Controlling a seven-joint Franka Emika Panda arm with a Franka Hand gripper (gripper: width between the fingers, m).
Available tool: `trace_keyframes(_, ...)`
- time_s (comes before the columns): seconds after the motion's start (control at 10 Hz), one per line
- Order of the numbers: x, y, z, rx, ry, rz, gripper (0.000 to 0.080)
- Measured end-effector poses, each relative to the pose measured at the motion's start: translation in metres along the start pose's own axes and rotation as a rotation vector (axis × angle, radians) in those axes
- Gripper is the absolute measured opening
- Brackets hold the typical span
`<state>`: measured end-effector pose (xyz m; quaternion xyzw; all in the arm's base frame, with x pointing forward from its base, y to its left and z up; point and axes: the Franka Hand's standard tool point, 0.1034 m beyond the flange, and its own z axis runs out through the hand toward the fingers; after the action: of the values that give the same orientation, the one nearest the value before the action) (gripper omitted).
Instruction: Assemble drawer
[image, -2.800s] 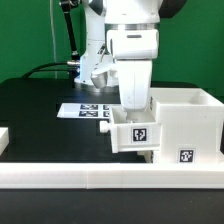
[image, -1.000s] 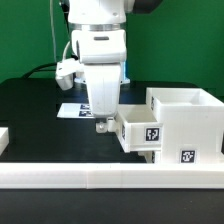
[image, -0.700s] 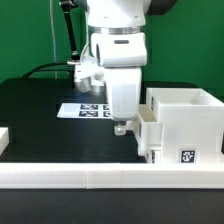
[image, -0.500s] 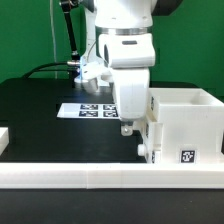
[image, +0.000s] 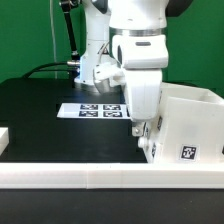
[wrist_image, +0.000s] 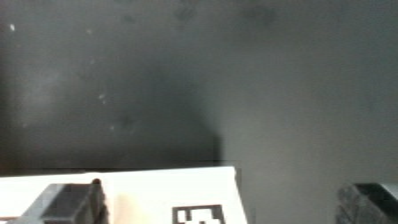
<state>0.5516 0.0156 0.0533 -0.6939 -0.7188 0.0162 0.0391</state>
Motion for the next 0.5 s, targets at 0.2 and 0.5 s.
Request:
trace_keyframes(0.2, -0.029, -0.002, -0.005, 0.0, -0.007, -0.035, 0.0649)
trace_keyframes(0.5, -0.052, 0.002, -0.023, -0.039, -0.02, -0.05, 0.0649)
